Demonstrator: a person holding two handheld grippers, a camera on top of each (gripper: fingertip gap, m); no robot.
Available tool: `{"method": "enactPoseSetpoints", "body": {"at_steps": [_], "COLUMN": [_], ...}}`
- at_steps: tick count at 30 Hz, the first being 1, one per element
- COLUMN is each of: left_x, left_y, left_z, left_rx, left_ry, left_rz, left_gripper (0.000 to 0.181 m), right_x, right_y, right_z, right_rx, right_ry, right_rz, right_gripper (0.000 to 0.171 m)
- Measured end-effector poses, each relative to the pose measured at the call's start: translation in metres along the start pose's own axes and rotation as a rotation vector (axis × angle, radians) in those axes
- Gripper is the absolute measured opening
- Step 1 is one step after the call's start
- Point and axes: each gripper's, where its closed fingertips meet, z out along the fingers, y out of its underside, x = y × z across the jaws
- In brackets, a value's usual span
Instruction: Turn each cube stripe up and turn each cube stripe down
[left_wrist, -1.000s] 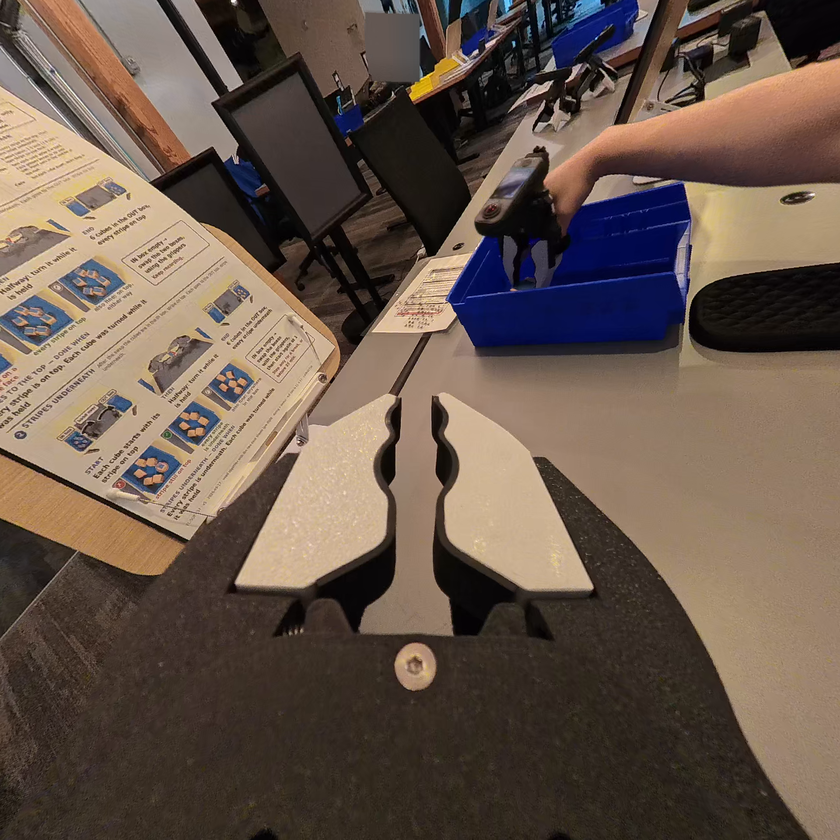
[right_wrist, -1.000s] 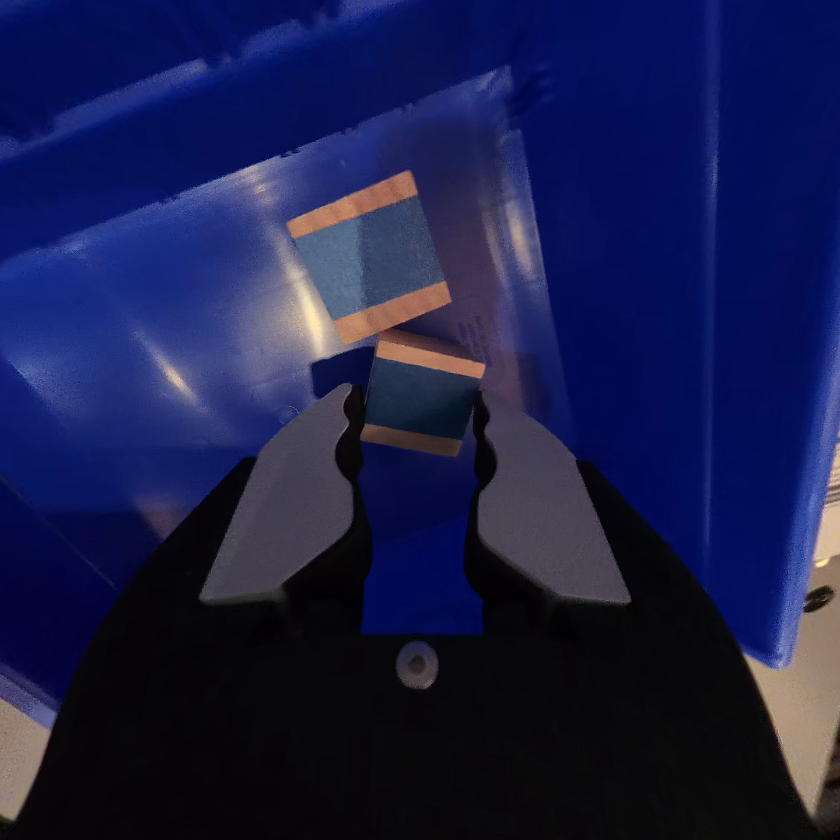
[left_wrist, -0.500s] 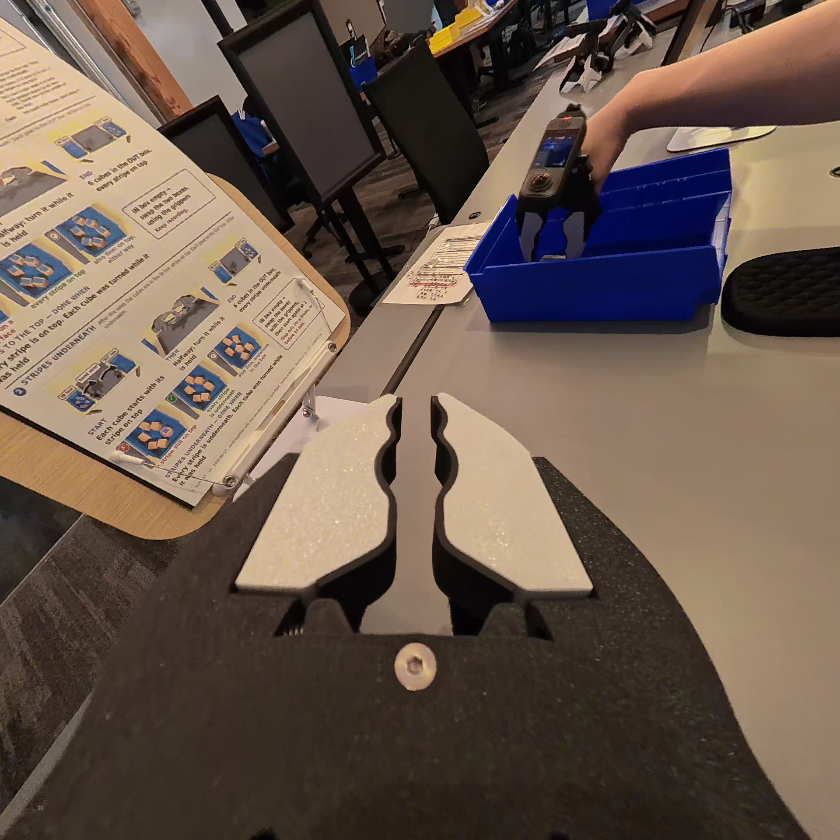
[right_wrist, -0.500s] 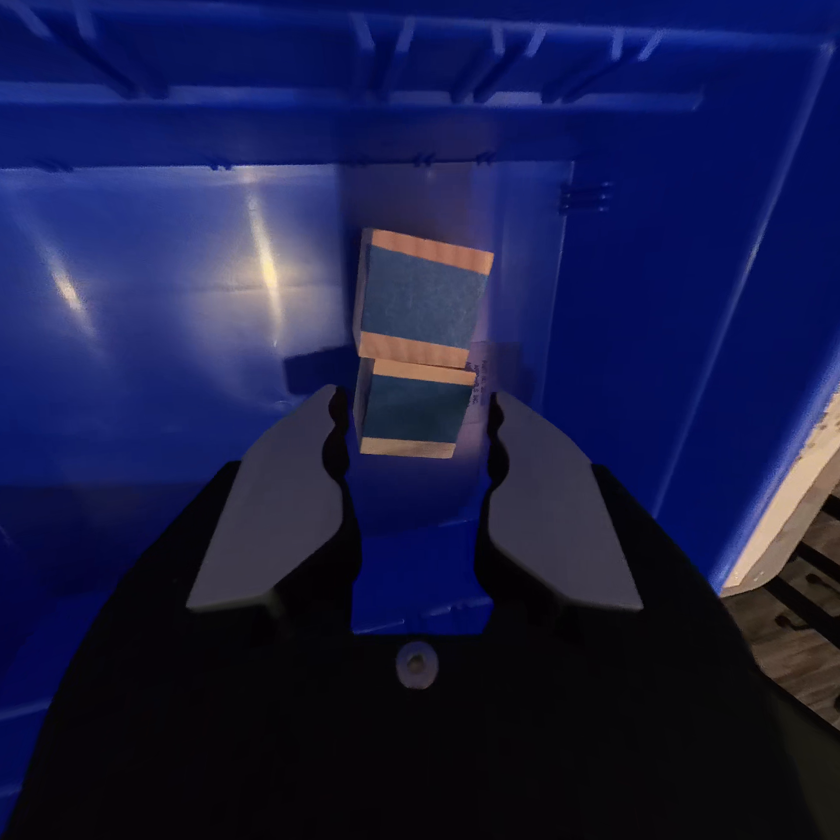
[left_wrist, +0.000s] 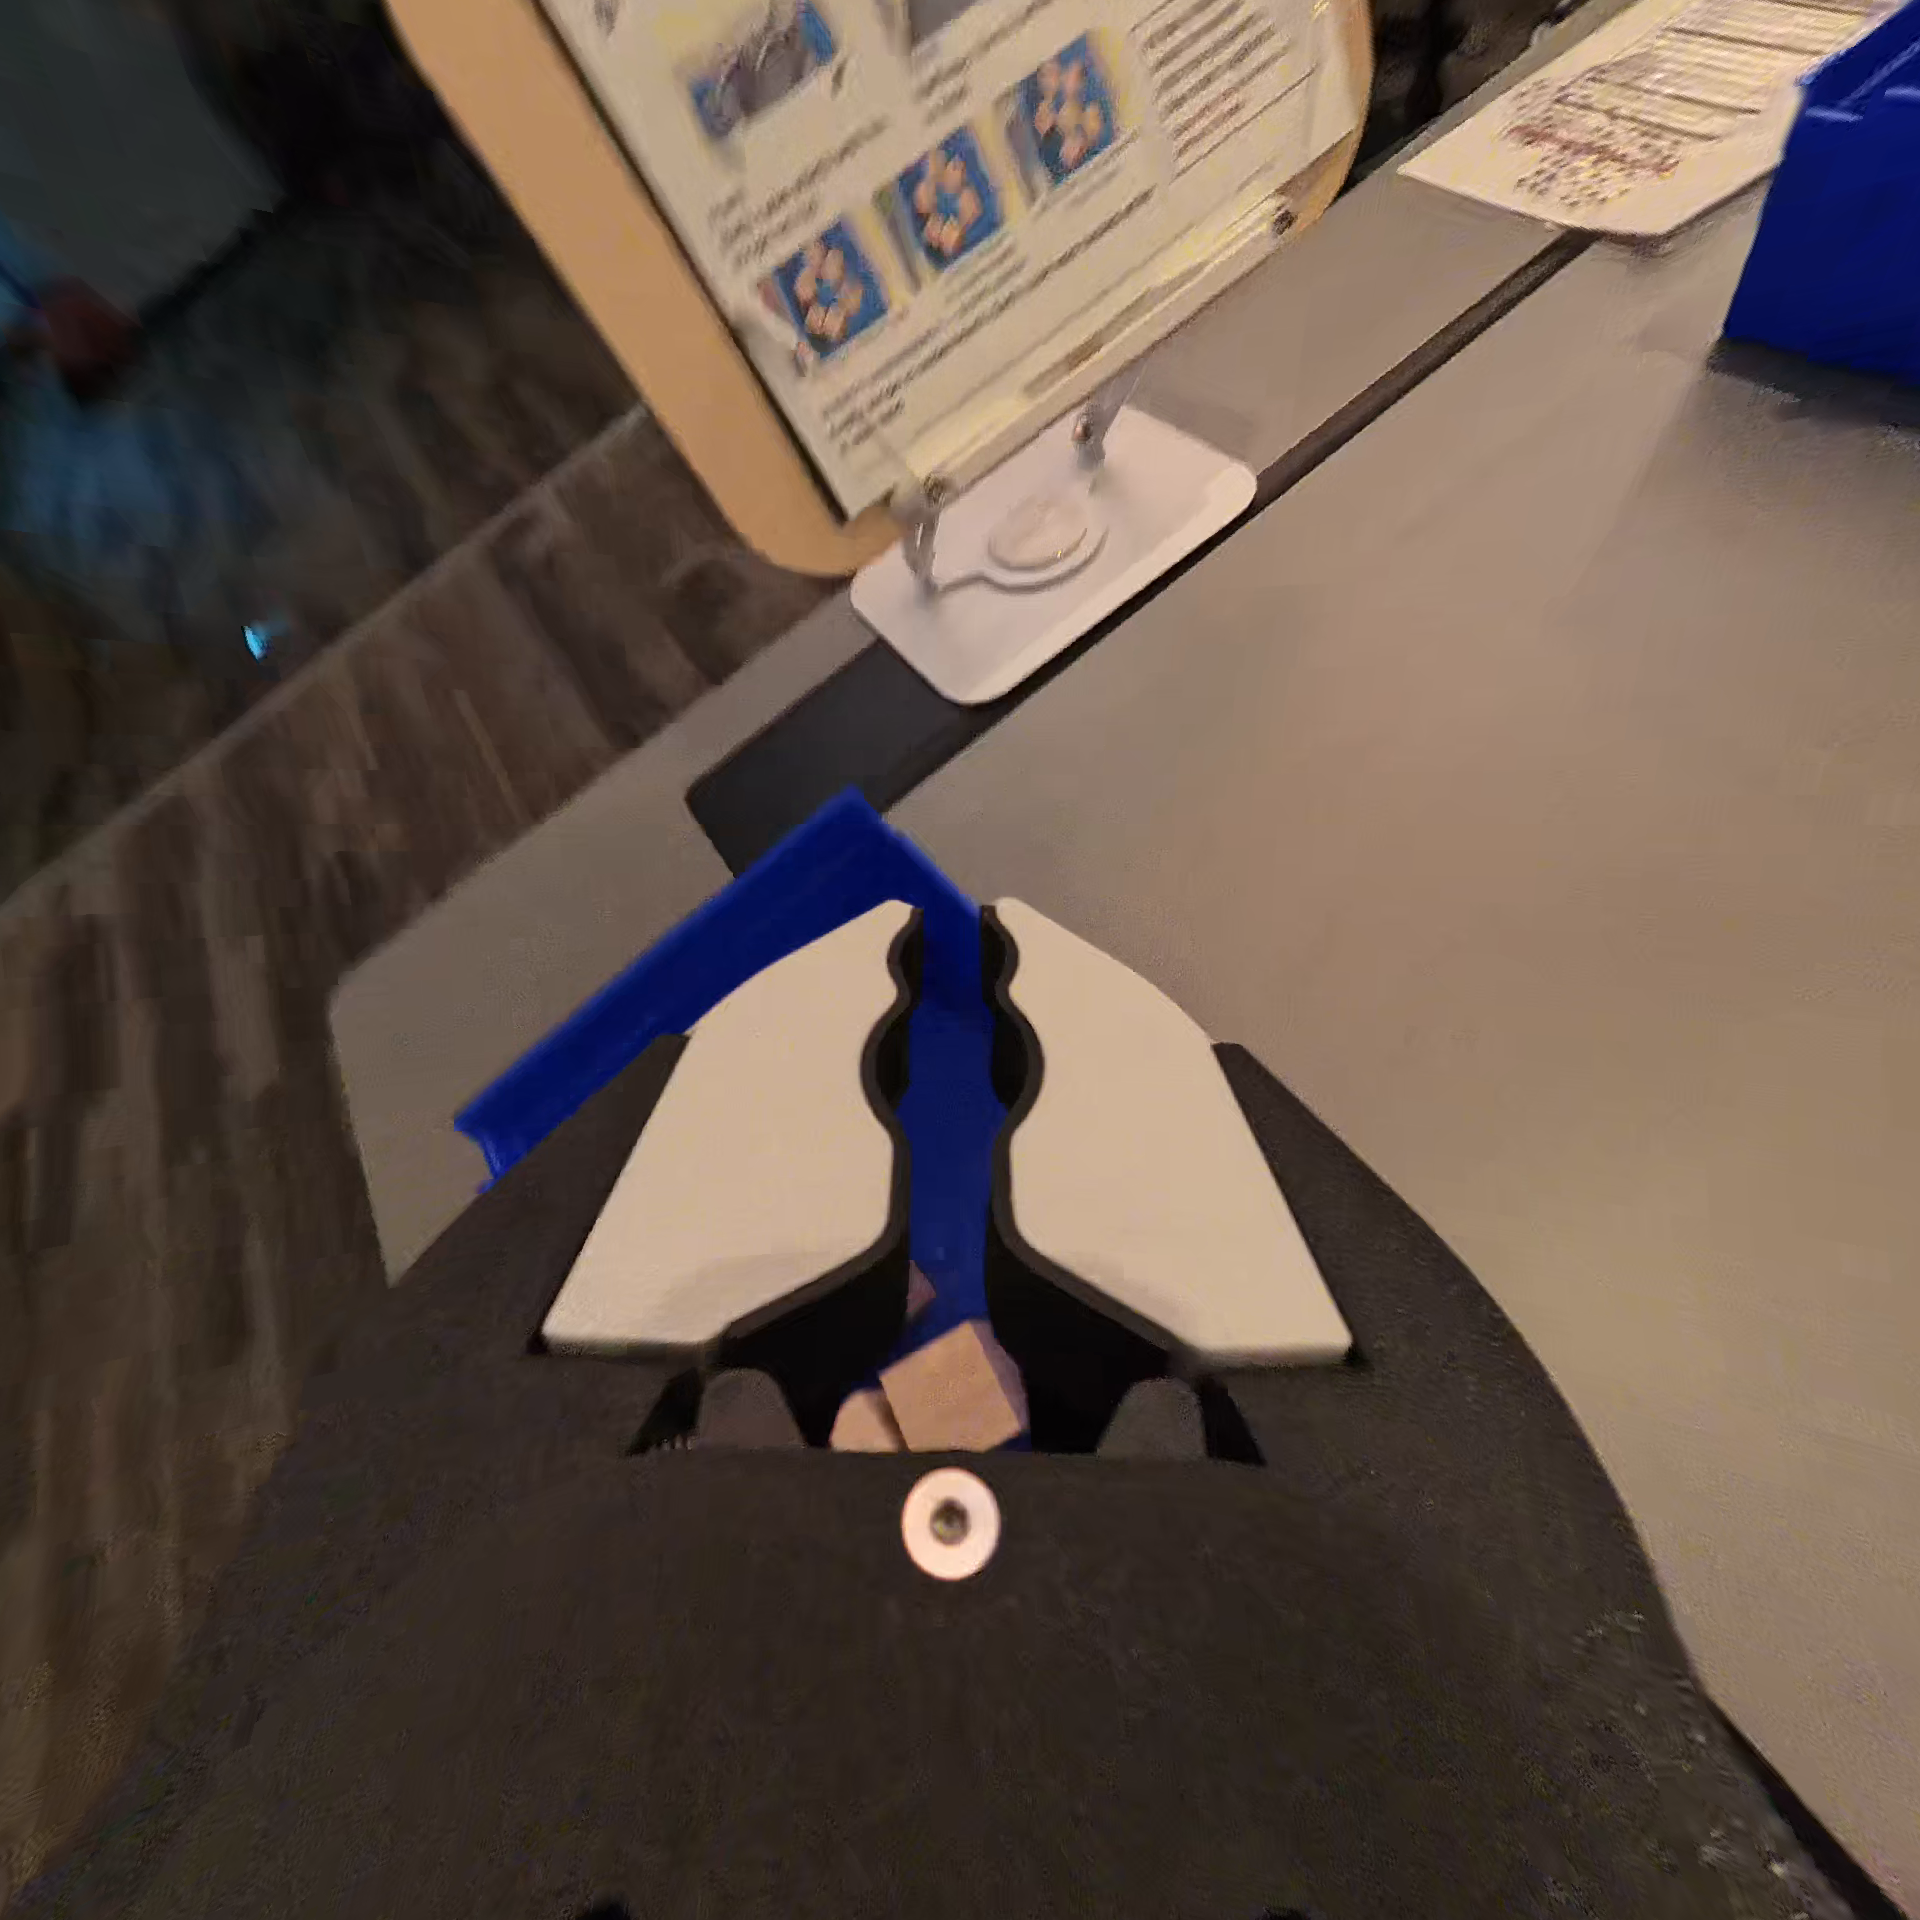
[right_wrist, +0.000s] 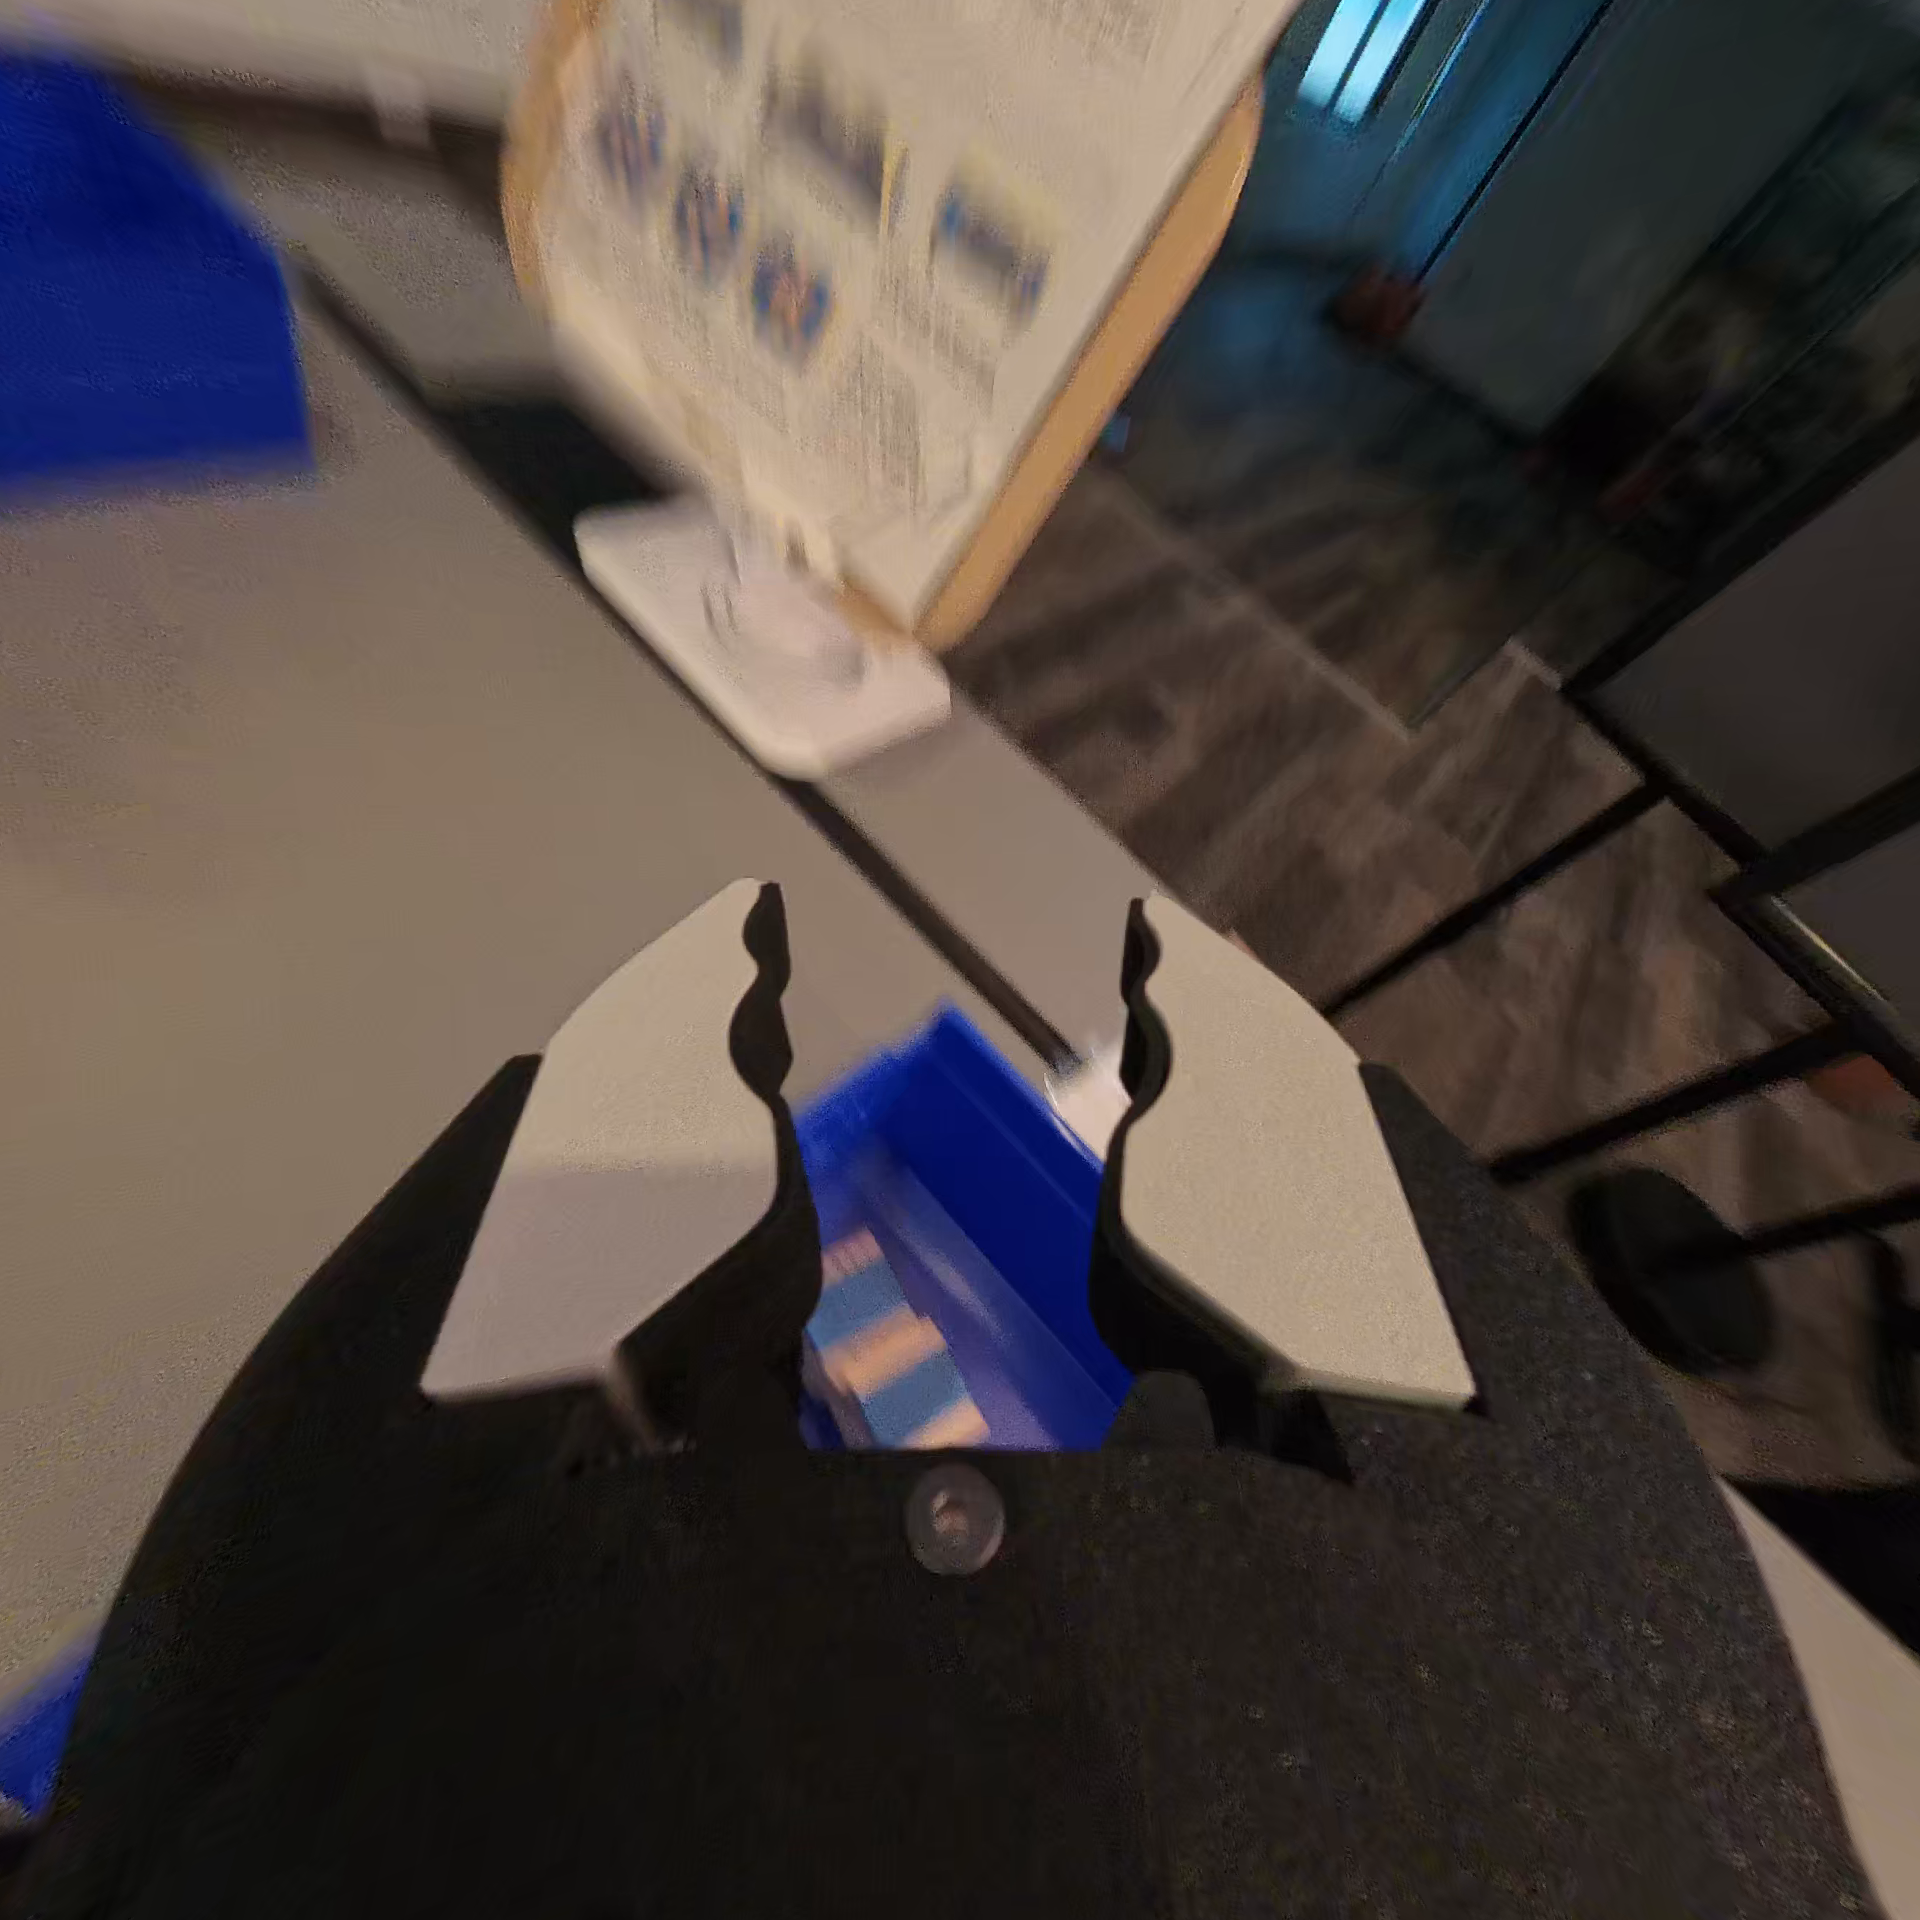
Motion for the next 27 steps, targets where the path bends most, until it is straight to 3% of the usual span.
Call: {"method": "enactPoseSetpoints", "body": {"at_steps": [5, 9, 12, 16, 21, 27], "left_x": [-0.016, -0.021, -0.022, -0.022, -0.038, -0.041], "left_y": [0.044, 0.076, 0.085, 0.090, 0.125, 0.147], "left_z": [-0.003, -0.003, 0.001, 0.017, 0.039, 0.054], "left_rx": [-0.171, -0.333, -0.390, -0.415, -0.496, -0.539], "left_ry": [-0.002, 0.001, -0.003, 0.084, 0.208, 0.323], "left_rz": [-0.129, -0.259, -0.290, -0.141, 0.267, 0.453], "left_gripper": [0.009, 0.004, 0.008, 0.012, 0.025, 0.034], "right_x": [-0.032, -0.053, -0.049, -0.041, -0.044, -0.046], "right_y": [-0.084, -0.094, -0.077, -0.050, -0.042, -0.038], "right_z": [-0.038, -0.053, -0.041, -0.026, -0.015, -0.009], "right_rx": [0.326, 0.464, 0.368, 0.257, 0.222, 0.208], "right_ry": [-0.005, -0.010, -0.023, -0.021, -0.062, -0.074], "right_rz": [0.231, 0.223, 0.238, 0.261, 0.250, 0.234], "right_gripper": [0.058, 0.055, 0.061, 0.062, 0.063, 0.061]}}
